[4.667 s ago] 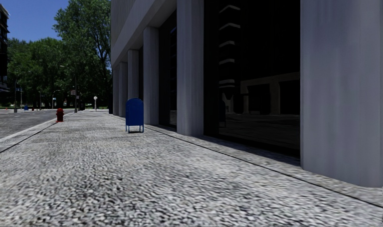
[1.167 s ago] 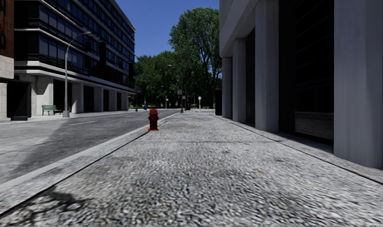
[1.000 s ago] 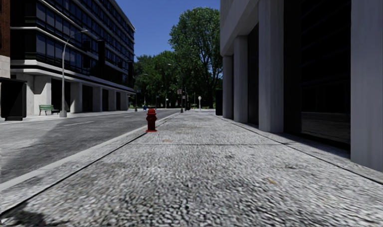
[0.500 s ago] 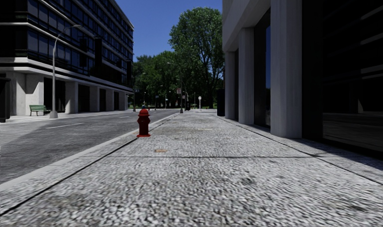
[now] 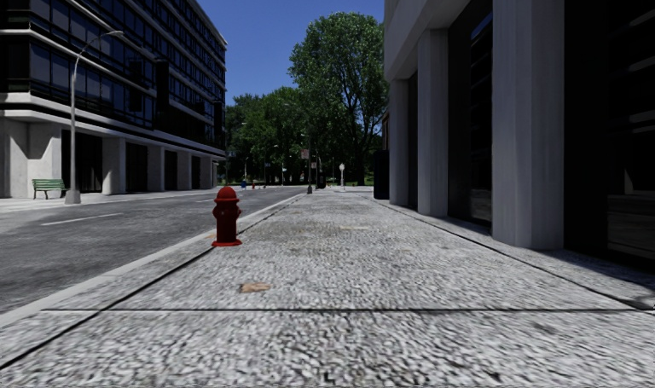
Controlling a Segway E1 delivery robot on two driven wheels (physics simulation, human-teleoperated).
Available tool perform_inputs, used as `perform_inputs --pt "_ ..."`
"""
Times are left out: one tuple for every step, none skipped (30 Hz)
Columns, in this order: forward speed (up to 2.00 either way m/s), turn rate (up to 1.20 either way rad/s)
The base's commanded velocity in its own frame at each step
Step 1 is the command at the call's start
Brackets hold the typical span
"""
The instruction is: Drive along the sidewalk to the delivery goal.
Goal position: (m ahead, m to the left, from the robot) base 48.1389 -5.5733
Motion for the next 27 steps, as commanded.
perform_inputs --pt "2.0 0.0" --pt "2.0 0.0" --pt "2.0 0.0" --pt "2.0 0.0" --pt "2.0 0.0" --pt "2.0 0.0" --pt "2.0 0.0" --pt "2.0 0.0" --pt "2.0 0.0" --pt "2.0 0.0" --pt "2.0 0.0" --pt "2.0 0.0" --pt "2.0 0.0" --pt "2.0 0.0" --pt "2.0 0.0" --pt "2.0 0.0" --pt "2.0 0.0" --pt "2.0 0.0" --pt "2.0 0.0" --pt "2.0 0.0" --pt "2.0 0.0" --pt "2.0 0.0" --pt "2.0 0.0" --pt "2.0 0.0" --pt "2.0 0.0" --pt "2.0 0.0" --pt "2.0 0.0"
